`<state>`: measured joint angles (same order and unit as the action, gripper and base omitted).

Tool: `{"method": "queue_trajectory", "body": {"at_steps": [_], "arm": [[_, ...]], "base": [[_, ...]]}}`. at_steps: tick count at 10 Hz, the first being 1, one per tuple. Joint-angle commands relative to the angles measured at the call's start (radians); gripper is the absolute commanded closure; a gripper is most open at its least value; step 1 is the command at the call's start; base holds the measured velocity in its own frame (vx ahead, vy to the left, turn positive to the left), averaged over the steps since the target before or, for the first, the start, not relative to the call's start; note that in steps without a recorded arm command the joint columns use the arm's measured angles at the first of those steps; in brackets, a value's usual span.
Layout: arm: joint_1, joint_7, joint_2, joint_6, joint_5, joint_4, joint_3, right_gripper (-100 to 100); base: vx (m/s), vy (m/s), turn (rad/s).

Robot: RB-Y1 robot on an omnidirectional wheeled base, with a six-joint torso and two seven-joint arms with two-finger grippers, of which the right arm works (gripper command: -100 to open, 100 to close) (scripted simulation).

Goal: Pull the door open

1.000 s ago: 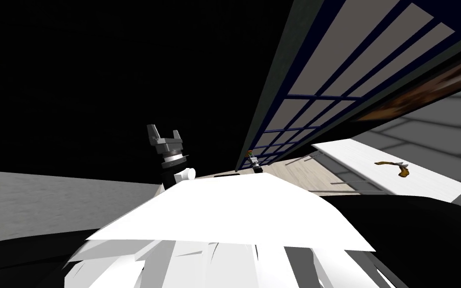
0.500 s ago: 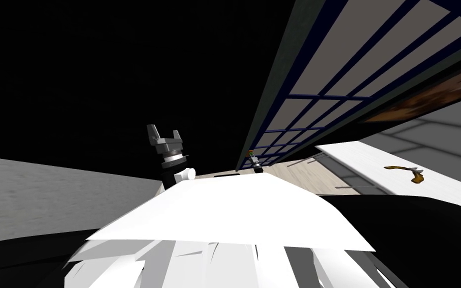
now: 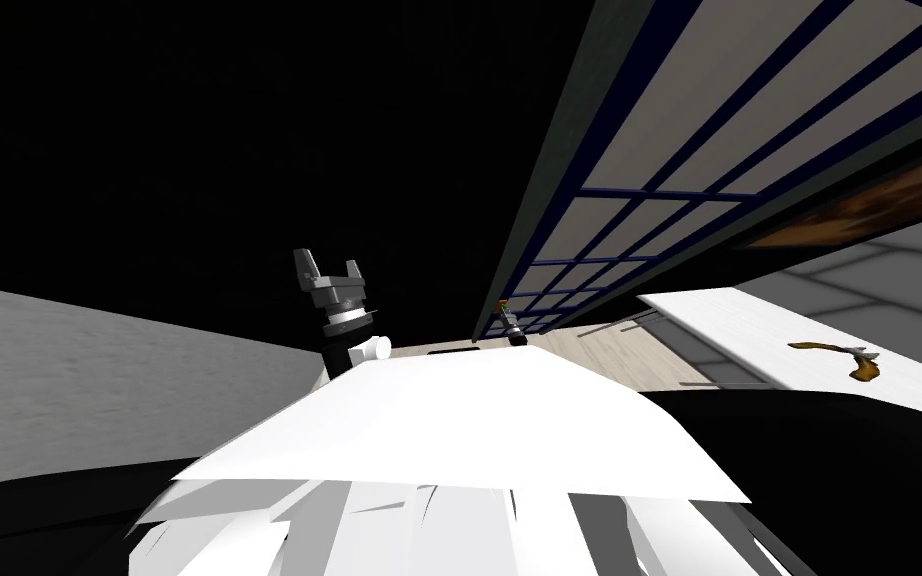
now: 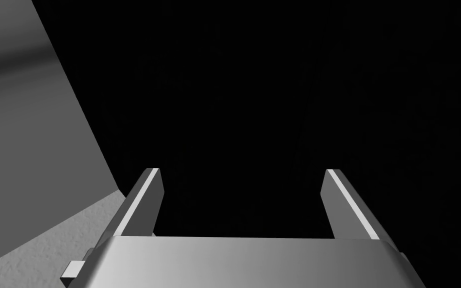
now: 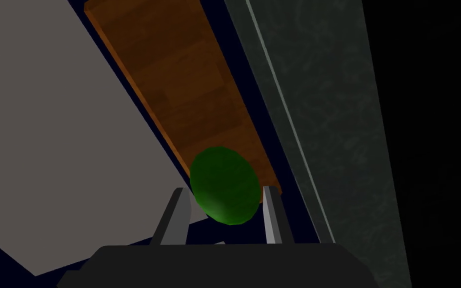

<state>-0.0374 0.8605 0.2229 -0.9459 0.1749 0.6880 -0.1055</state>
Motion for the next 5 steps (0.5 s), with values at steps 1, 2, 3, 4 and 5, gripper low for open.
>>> {"method": "queue_trajectory", "body": {"at_steps": [1, 2, 3, 4, 5], "arm": [[-0.006, -0.050, -0.006, 0.007, -0.013, 0.010, 0.012, 100], [-0.006, -0.056, -0.006, 0.007, -0.013, 0.010, 0.012, 100], [-0.006, -0.094, -0.005, 0.007, -0.027, 0.011, 0.014, 100], [-0.006, -0.119, -0.004, 0.008, -0.041, 0.011, 0.017, 100], [-0.006, -0.132, -0.004, 0.008, -0.041, 0.011, 0.017, 100]], "base": [[-0.030, -0.007, 0.084], [-0.019, -0.007, 0.045], [-0.028, -0.008, 0.070], [-0.037, -0.014, 0.118], [-0.029, -0.012, 0.049]]}}
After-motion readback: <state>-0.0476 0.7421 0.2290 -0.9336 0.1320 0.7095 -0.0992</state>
